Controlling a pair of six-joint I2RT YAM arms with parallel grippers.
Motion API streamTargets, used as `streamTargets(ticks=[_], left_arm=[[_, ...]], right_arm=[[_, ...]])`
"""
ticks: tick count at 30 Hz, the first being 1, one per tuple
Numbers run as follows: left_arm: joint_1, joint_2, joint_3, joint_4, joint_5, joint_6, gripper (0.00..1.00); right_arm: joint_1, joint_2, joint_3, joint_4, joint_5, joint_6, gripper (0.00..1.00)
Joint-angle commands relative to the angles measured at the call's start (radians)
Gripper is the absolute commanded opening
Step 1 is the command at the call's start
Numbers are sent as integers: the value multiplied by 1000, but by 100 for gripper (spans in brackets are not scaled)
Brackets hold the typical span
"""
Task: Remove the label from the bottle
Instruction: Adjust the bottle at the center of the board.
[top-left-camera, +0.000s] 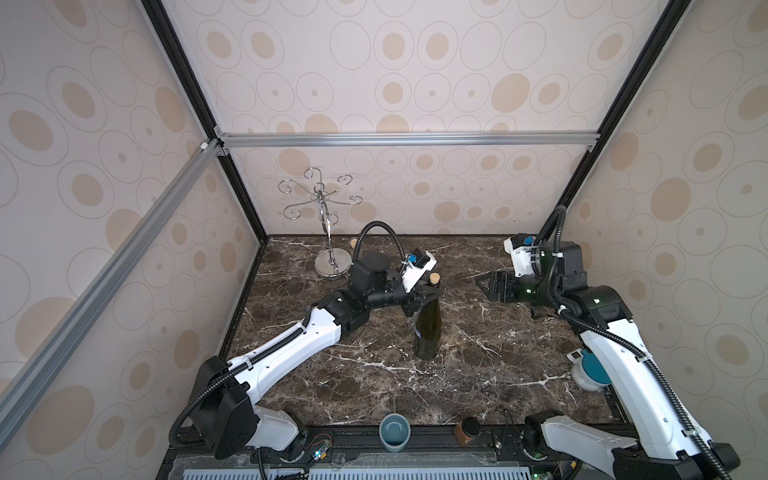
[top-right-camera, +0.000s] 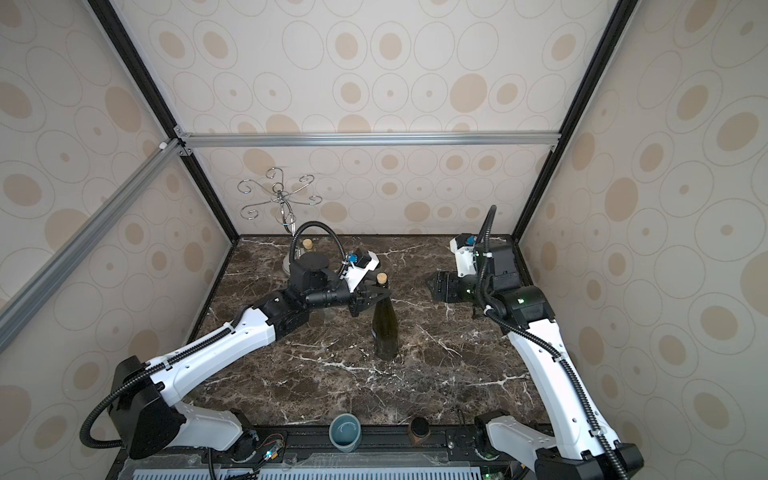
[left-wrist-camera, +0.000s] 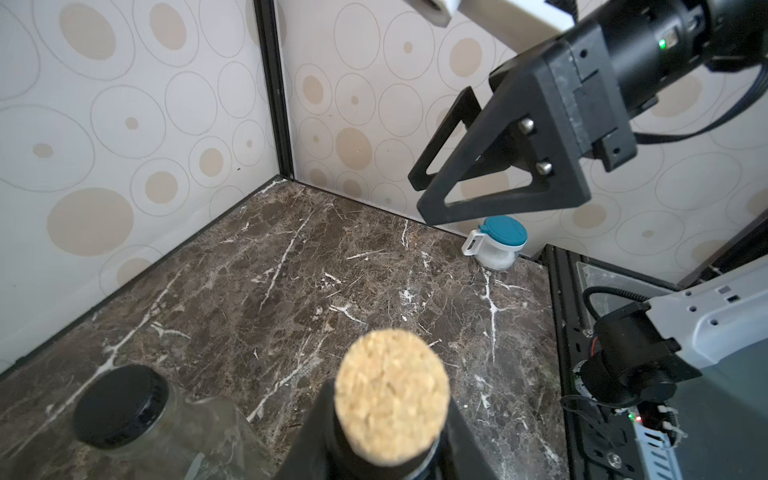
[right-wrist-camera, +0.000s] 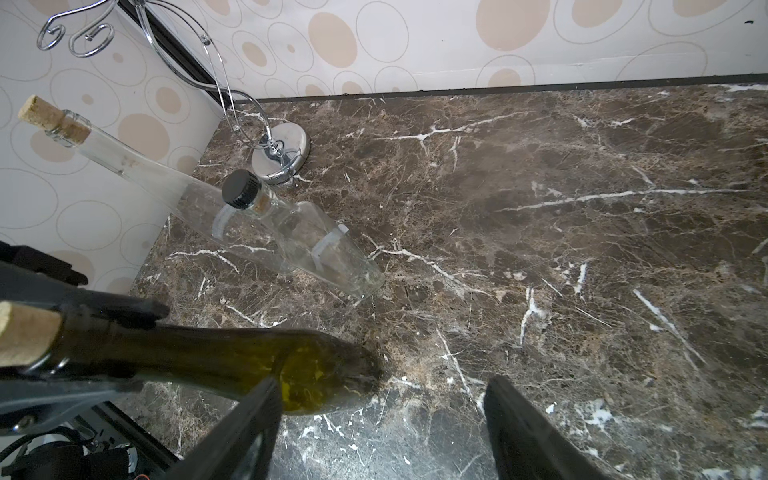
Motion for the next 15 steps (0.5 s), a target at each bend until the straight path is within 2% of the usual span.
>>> streamTargets(ticks=[1,7,15], left_arm=[[-12,-18,34,18,-42,8,13],[-24,-63,53,8,-193,-1,4],[-61,-115,86,-14,-413,-63,2]], right_arm=[[-6,0,-7,-3,-7,-2,79],[-5,0,-1,-16,-6,-4,78],[-5,-3,0,-20,-5,-7,78]])
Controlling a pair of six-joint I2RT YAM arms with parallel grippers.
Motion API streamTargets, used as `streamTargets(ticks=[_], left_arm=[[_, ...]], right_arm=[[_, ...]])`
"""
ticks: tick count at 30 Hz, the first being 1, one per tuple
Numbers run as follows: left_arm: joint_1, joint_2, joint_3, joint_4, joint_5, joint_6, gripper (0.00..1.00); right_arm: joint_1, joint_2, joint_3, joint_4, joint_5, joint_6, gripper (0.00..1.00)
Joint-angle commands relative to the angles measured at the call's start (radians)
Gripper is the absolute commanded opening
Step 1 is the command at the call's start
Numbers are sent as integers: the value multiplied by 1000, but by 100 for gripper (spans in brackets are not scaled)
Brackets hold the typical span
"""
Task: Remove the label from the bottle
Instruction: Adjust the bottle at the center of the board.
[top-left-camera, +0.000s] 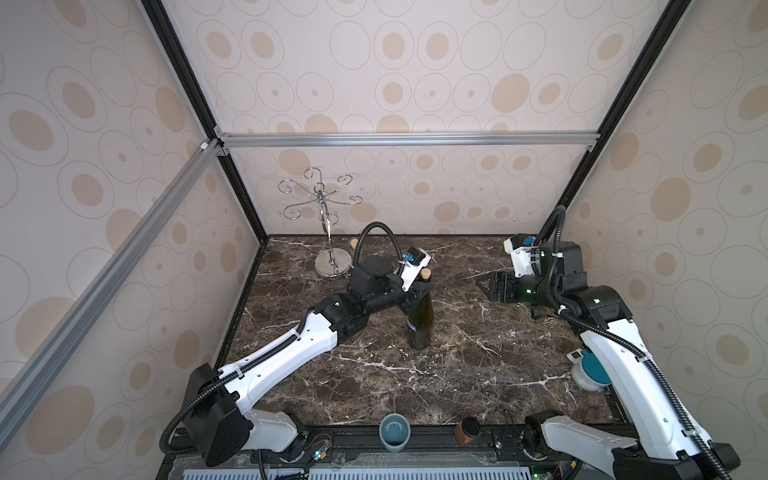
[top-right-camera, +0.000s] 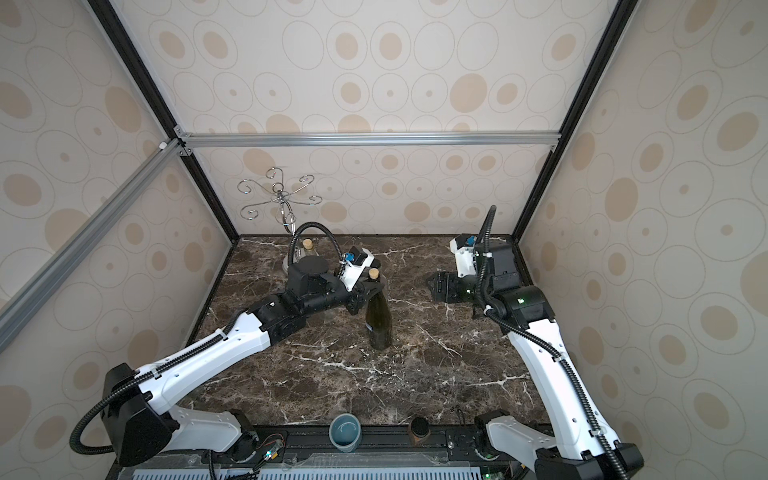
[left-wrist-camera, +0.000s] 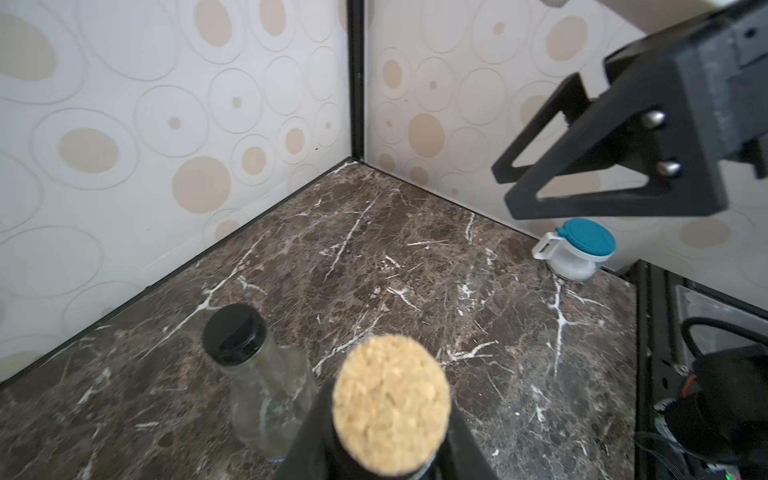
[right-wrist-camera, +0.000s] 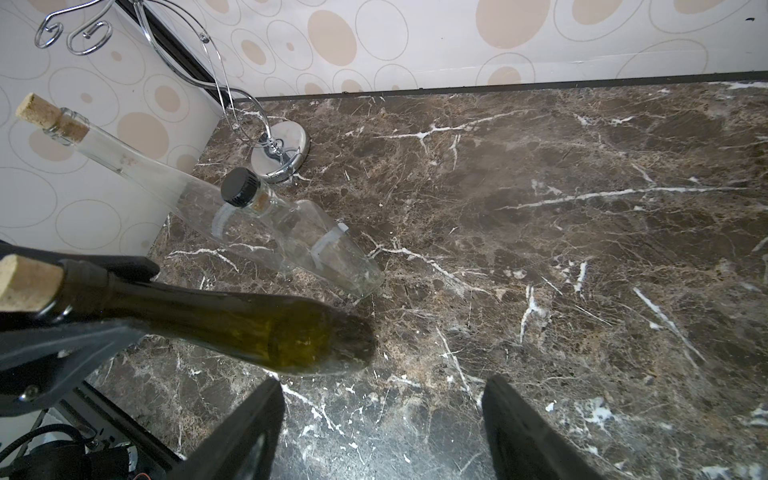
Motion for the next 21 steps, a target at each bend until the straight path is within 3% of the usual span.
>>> streamTargets(ticks=[1,17,21], left_arm=[[-28,-66,85,65,-128,-44,2],[-164,-103,80,88,-467,-186,0],[-181,-102,52,115,-507,-198,6]], right_arm=[[-5,-1,0,-16,-6,-5,78],[-5,3,-2,-4,-33,7,77],[-5,1,-12,-1,-38,7,77]])
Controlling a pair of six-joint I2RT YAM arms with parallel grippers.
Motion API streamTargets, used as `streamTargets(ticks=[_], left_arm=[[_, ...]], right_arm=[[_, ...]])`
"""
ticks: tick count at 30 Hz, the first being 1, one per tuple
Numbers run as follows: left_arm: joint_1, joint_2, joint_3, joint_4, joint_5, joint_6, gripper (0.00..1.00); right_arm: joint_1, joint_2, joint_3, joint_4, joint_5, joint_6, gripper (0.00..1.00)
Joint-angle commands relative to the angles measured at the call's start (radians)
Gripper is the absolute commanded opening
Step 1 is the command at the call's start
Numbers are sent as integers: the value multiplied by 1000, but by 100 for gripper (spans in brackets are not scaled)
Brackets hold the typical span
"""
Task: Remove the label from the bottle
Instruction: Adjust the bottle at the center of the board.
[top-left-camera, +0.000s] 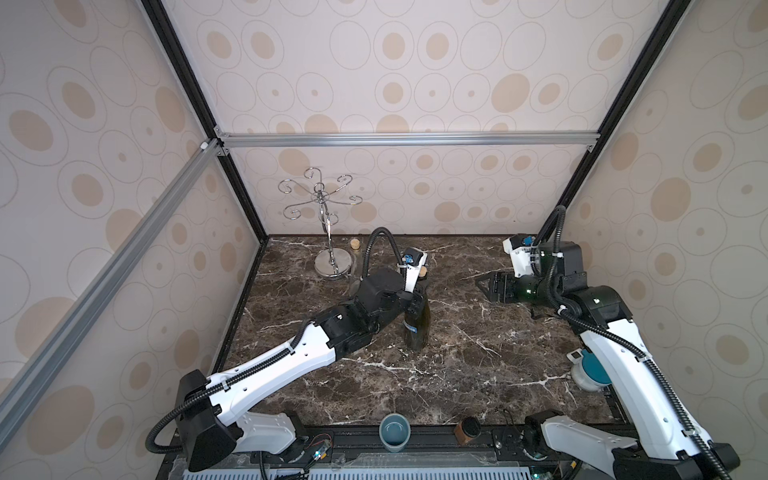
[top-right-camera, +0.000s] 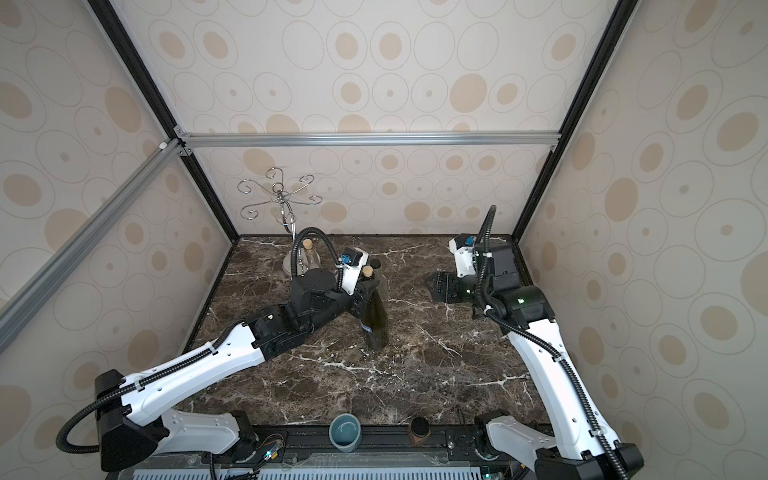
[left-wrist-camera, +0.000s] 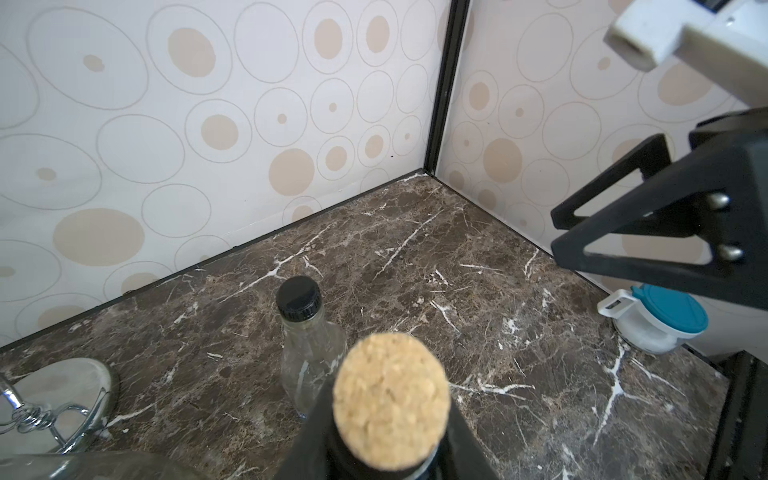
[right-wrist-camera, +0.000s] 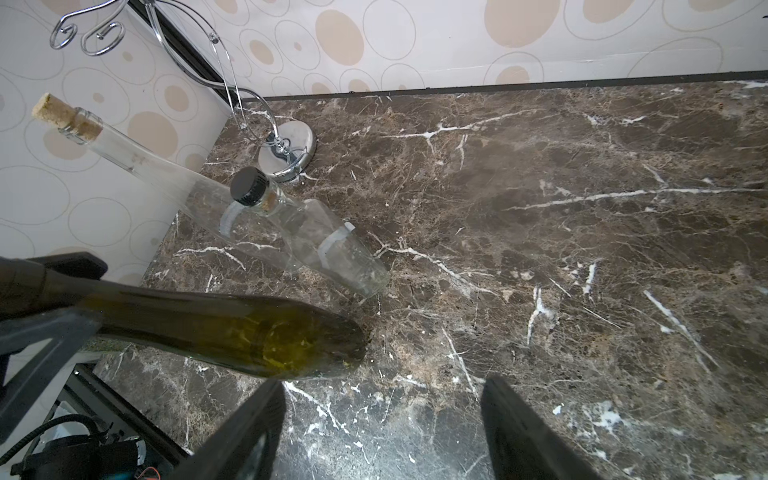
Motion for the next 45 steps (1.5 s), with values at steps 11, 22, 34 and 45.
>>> streamTargets(ticks=[11,22,34,45], left_arm=[[-29,-40,-42,205,-96,-63,18],[-36,-66,-66,188,-84,-51,78],[-17,-160,-62,-7,78,146,100],[217,-164,-75,-67,495,209,100]], right_arm=[[-5,-13,-30,-3,-15,6,77],[-5,-11,-30,-1,-15,3,78],[-5,-27,-32,-20,-76,-6,92],[-5,-55,-93,-24,-79,5,95]])
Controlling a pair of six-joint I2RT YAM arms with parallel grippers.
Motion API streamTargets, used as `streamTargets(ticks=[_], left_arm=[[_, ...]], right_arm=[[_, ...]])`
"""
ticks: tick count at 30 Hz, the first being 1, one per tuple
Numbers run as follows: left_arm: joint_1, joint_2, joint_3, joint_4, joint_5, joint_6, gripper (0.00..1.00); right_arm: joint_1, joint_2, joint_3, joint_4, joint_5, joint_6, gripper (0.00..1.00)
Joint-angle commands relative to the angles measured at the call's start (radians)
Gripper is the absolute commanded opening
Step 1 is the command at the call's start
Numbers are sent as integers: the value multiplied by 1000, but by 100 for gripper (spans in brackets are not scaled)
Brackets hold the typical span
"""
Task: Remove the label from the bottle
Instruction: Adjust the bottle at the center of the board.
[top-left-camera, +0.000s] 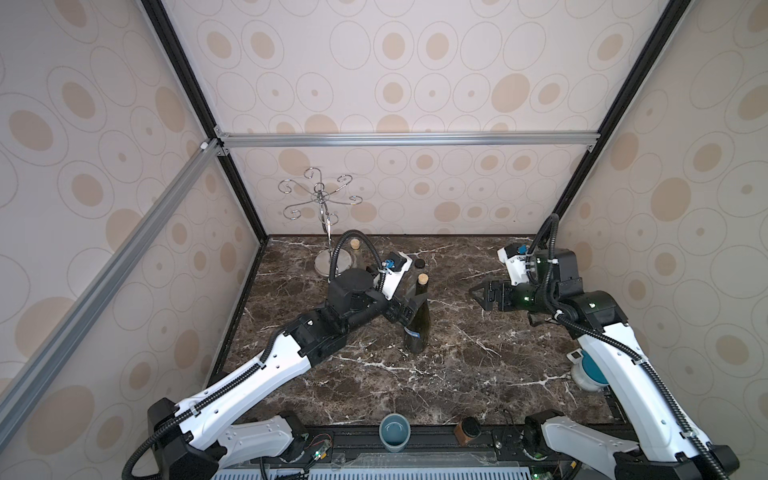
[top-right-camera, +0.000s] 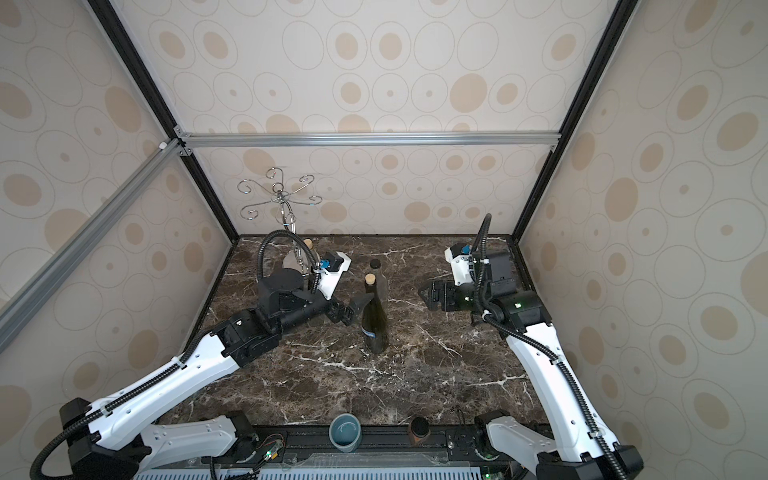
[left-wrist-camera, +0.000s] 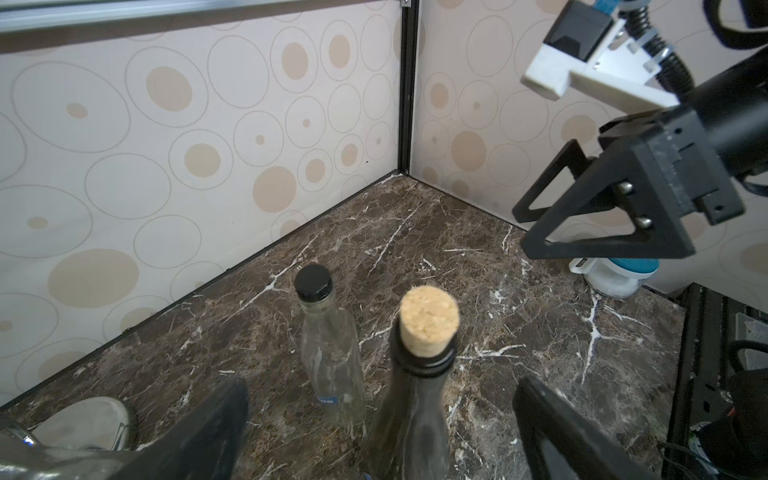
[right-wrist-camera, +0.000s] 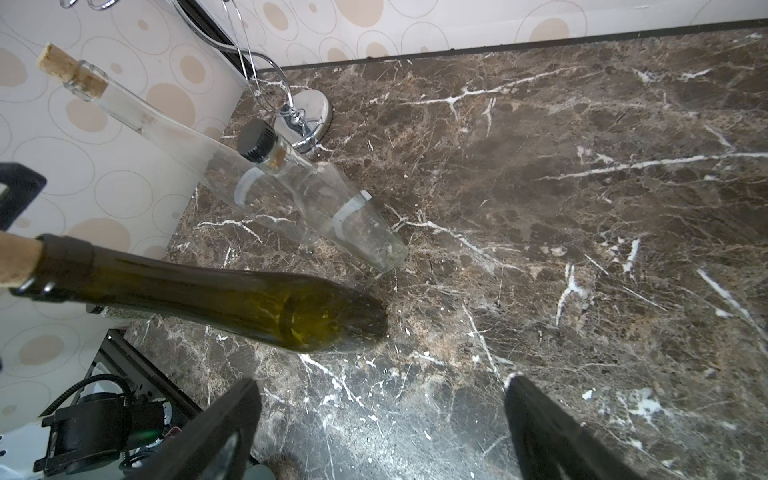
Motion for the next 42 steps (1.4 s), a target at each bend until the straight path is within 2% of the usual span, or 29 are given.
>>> streamTargets(ticks=[1,7,13,16,33,42], left_arm=[[70,-8,2,-2,223,43,100],[117,28,-15,49,409,83,97],[130,95,10,82,515,84,92],[131,115,14,104,516,86,90],[131,169,21,135,529,82,86],[130,185,25,131,520,84,77]], right_arm=[[-6,-31,-18,-13,-7,5,95],[-5,-46,-39,-2,-4,3,94],[-5,-35,-43,-2,-11,9,93],[-5,-25,-36,-15,-11,8,89],[-4,-34,-61,-5,-6,21,85],[-4,-40,-67,-2,16,14,85]])
